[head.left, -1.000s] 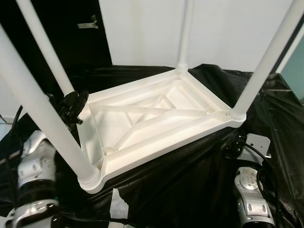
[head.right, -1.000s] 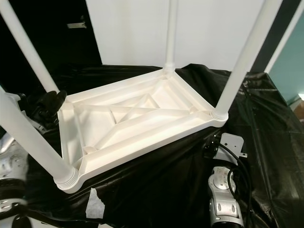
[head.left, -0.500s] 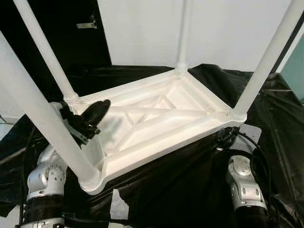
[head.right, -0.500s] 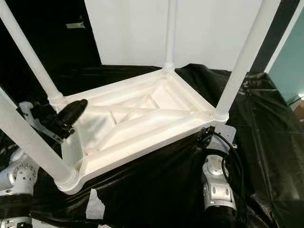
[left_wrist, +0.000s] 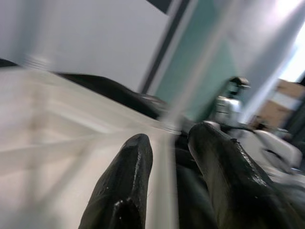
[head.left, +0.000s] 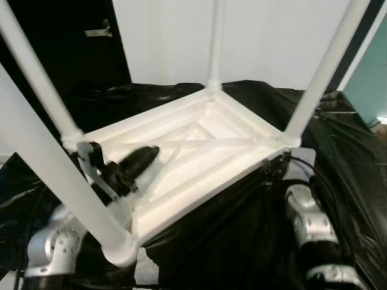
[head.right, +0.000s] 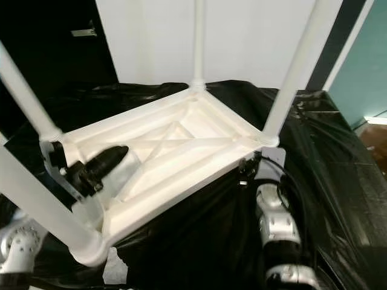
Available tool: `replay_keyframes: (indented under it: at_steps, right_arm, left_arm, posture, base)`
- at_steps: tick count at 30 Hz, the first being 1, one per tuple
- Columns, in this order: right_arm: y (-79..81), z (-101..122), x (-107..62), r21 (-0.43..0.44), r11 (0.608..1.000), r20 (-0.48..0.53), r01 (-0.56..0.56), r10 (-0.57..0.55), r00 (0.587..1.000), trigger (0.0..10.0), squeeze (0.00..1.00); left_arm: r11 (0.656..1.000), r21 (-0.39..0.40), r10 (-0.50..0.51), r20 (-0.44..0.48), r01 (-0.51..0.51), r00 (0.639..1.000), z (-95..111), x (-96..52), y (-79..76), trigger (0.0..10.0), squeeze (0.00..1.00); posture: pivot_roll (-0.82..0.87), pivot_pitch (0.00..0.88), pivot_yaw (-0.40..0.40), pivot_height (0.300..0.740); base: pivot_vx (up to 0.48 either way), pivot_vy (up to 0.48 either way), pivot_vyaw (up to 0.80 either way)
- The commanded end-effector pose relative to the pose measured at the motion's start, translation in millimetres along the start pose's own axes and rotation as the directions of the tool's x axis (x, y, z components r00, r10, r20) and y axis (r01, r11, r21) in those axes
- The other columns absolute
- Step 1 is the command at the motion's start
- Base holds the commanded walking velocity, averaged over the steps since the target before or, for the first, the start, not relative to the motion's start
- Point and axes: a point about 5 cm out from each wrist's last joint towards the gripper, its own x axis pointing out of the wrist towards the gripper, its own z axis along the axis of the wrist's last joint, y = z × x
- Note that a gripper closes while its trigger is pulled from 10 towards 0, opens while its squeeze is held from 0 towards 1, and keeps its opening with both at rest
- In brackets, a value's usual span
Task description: Building children table
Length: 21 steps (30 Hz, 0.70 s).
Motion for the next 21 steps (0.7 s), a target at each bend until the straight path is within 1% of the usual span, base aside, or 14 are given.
replay_keyframes:
  at_steps: [1, 3, 4, 5, 7, 8, 9, 11, 12, 13, 14, 15, 16, 21]
  right_arm:
    - [22.6, 0, 2.4, -0.019, 0.992, -0.002, -0.123, 0.123, 0.992, 10.0, 0.00]
    - [28.5, 8, 10.0, -0.041, 0.981, 0.013, -0.191, 0.192, 0.981, 10.0, 0.00]
    - [28.5, 8, 10.0, -0.041, 0.981, 0.013, -0.191, 0.192, 0.981, 10.0, 0.00]
    - [31.9, 12, 13.4, -0.054, 0.973, 0.015, -0.223, 0.224, 0.974, 10.0, 0.00]
    - [31.9, 12, 13.4, -0.054, 0.973, 0.015, -0.223, 0.224, 0.974, 10.0, 0.00]
    - [40.2, 16, 16.7, -0.071, 0.957, 0.017, -0.282, 0.284, 0.959, 10.0, 0.00]
    - [40.2, 16, 16.7, -0.071, 0.957, 0.017, -0.282, 0.284, 0.959, 10.0, 0.00]
    - [48.5, 20, 18.6, -0.090, 0.936, 0.022, -0.340, 0.343, 0.939, 10.0, 0.00]
    - [57.0, 22, 20.2, -0.112, 0.912, 0.018, -0.395, 0.399, 0.917, 10.0, 0.00]
    - [57.0, 22, 20.2, -0.112, 0.912, 0.018, -0.395, 0.399, 0.917, 10.0, 0.00]
    - [63.2, 24, 21.3, -0.137, 0.892, 0.018, -0.431, 0.437, 0.899, 10.0, 0.00]
    - [63.2, 24, 21.3, -0.137, 0.892, 0.018, -0.431, 0.437, 0.899, 10.0, 0.00]
    - [69.1, 27, 23.2, -0.159, 0.875, 0.020, -0.457, 0.466, 0.884, 10.0, 0.00]
    - [80.8, 35, 29.7, -0.187, 0.845, 0.028, -0.500, 0.514, 0.858, 10.0, 0.00]
  left_arm:
    - [0.945, -0.012, -0.327, -0.009, 0.327, 0.945, -1, 0.6, -25.0, 10.0, 0.00]
    - [0.932, -0.034, -0.361, -0.027, 0.360, 0.932, -5, -0.6, -38.5, 10.0, 0.00]
    - [0.932, -0.034, -0.361, -0.027, 0.360, 0.932, -5, -0.6, -38.5, 10.0, 0.00]
    - [0.926, -0.044, -0.376, -0.034, 0.374, 0.926, -6, -0.8, -44.6, 10.0, 0.00]
    - [0.926, -0.044, -0.376, -0.034, 0.374, 0.926, -6, -0.8, -44.6, 10.0, 0.00]
    - [0.915, -0.055, -0.402, -0.049, 0.400, 0.914, -10, 0.9, -53.5, 10.0, 0.00]
    - [0.915, -0.055, -0.402, -0.049, 0.400, 0.914, -10, 0.9, -53.5, 10.0, 0.00]
    - [0.903, -0.064, -0.428, -0.060, 0.424, 0.902, -13, 3.4, -62.2, 10.0, 0.00]
    - [0.892, -0.073, -0.451, -0.069, 0.446, 0.890, -16, 6.9, -70.8, 10.0, 0.00]
    - [0.892, -0.073, -0.451, -0.069, 0.446, 0.890, -16, 6.9, -70.8, 10.0, 0.00]
    - [0.881, -0.085, -0.472, -0.070, 0.466, 0.879, -18, 9.7, -77.8, 10.0, 0.00]
    - [0.881, -0.085, -0.472, -0.070, 0.466, 0.879, -18, 9.7, -77.8, 10.0, 0.00]
    - [0.873, -0.081, -0.488, -0.091, 0.482, 0.868, -23, 13.5, -83.8, 10.0, 0.00]
    - [0.872, -0.073, -0.489, -0.108, 0.484, 0.865, -33, 26.3, -94.0, 10.0, 0.00]
  posture:
    - [0.01, 0.000, -0.023, 0.740]
    - [0.02, 0.000, -0.029, 0.740]
    - [0.02, 0.000, -0.029, 0.740]
    - [0.03, 0.000, -0.030, 0.740]
    - [0.03, 0.000, -0.030, 0.740]
    - [0.03, 0.000, -0.033, 0.740]
    - [0.03, 0.000, -0.033, 0.740]
    - [0.04, 0.000, -0.033, 0.740]
    - [0.04, 0.000, -0.035, 0.740]
    - [0.04, 0.000, -0.035, 0.740]
    - [0.04, 0.000, -0.031, 0.740]
    - [0.04, 0.000, -0.031, 0.740]
    - [0.04, 0.000, -0.030, 0.740]
    - [0.04, 0.000, -0.017, 0.740]
  base:
    - [0.000, 0.000, 0.00]
    - [0.000, 0.000, 0.00]
    - [0.000, 0.000, 0.00]
    - [0.000, 0.000, 0.00]
    - [0.000, 0.000, 0.00]
    - [0.000, 0.000, 0.00]
    - [0.000, 0.000, 0.00]
    - [0.000, 0.000, 0.00]
    - [0.000, 0.000, 0.00]
    - [0.000, 0.000, 0.00]
    - [0.000, 0.000, 0.00]
    - [0.000, 0.000, 0.00]
    - [0.000, 0.000, 0.00]
    - [0.000, 0.000, 0.00]
